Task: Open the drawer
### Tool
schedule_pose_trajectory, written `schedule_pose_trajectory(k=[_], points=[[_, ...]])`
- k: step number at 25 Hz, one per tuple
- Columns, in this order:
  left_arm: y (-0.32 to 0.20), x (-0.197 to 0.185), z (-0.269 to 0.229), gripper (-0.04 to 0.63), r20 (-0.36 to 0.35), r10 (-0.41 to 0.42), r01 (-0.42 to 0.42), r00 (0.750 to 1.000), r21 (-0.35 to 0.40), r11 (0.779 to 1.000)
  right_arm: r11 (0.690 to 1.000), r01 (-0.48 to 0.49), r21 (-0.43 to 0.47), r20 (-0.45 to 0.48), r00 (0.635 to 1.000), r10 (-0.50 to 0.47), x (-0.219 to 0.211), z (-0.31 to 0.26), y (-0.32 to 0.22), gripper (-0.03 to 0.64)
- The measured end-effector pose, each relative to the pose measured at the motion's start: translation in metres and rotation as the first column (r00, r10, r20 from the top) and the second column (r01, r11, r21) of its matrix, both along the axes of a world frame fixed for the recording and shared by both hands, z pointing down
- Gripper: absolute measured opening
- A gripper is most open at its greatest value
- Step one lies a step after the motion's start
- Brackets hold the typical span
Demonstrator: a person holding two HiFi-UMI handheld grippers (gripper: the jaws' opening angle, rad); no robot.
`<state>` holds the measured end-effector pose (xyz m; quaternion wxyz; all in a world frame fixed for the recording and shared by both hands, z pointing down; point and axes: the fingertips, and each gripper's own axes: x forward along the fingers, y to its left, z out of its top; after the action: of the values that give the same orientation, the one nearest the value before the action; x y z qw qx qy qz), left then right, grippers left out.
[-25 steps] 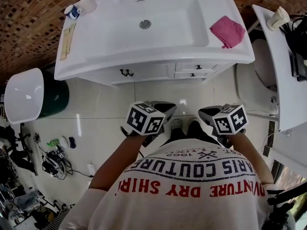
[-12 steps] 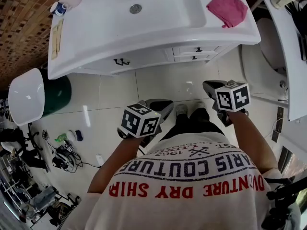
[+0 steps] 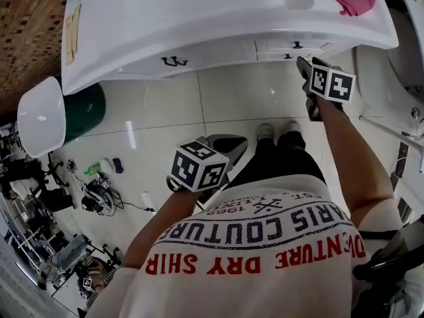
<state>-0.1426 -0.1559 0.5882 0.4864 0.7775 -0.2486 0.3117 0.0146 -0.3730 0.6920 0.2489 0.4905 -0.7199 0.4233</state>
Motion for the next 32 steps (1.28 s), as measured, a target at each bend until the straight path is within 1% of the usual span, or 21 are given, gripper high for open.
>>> schedule_pose_trajectory(k=[1,2,4,8,11,15,16,20,21,22,32], points=[[0.002,-0.001,0.003,-0.002,0.005,0.003,-0.003,1.000,-0.006,1.000,1.000,-0.009,0.004,-0.011,1.000,0.010,0.001,0.008,-0.007,0.217],[0.002,-0.002,0.005,-0.002,0.008,0.005,-0.005,1.000,-0.009,1.000,1.000,-0.007,0.011,-0.031,1.000,0.007,0.001,0.016,-0.014,0.218],[0.002,-0.004,0.008,-0.002,0.006,0.003,-0.003,1.000,-0.013,1.000,0.999,0.026,0.025,-0.084,0.996,-0.024,0.000,0.031,-0.027,0.219],[0.010,-0.007,0.013,-0.002,0.006,0.006,-0.006,1.000,-0.038,0.999,0.994,0.107,-0.005,-0.169,0.980,-0.107,-0.009,0.058,-0.036,0.219],[0.015,-0.005,0.020,-0.002,0.014,0.022,-0.021,1.000,-0.055,0.998,0.992,0.122,-0.007,-0.202,0.972,-0.121,-0.010,0.065,-0.044,0.219],[0.014,-0.003,0.026,-0.002,0.018,0.034,-0.033,0.999,-0.065,0.997,0.996,0.084,-0.027,-0.187,0.979,-0.088,-0.012,0.072,-0.050,0.212],[0.013,0.000,0.025,-0.003,0.014,0.032,-0.031,0.999,-0.063,0.998,0.997,0.073,-0.033,-0.180,0.981,-0.078,-0.010,0.072,-0.050,0.190],[0.008,0.006,0.020,-0.002,0.003,0.027,-0.026,1.000,-0.047,0.999,0.997,0.070,-0.037,-0.153,0.985,-0.075,-0.010,0.068,-0.049,0.172],[0.007,0.006,0.020,-0.002,0.003,0.025,-0.025,1.000,-0.045,0.999,0.996,0.074,-0.040,-0.149,0.986,-0.079,-0.011,0.068,-0.049,0.145],[0.006,0.007,0.020,-0.002,0.003,0.025,-0.025,1.000,-0.045,0.999,0.996,0.076,-0.045,-0.148,0.986,-0.082,-0.012,0.068,-0.048,0.140],[-0.006,0.005,0.023,-0.002,0.012,0.013,-0.012,1.000,-0.039,0.999,0.993,0.090,-0.078,-0.155,0.983,-0.101,-0.015,0.074,-0.050,0.135]])
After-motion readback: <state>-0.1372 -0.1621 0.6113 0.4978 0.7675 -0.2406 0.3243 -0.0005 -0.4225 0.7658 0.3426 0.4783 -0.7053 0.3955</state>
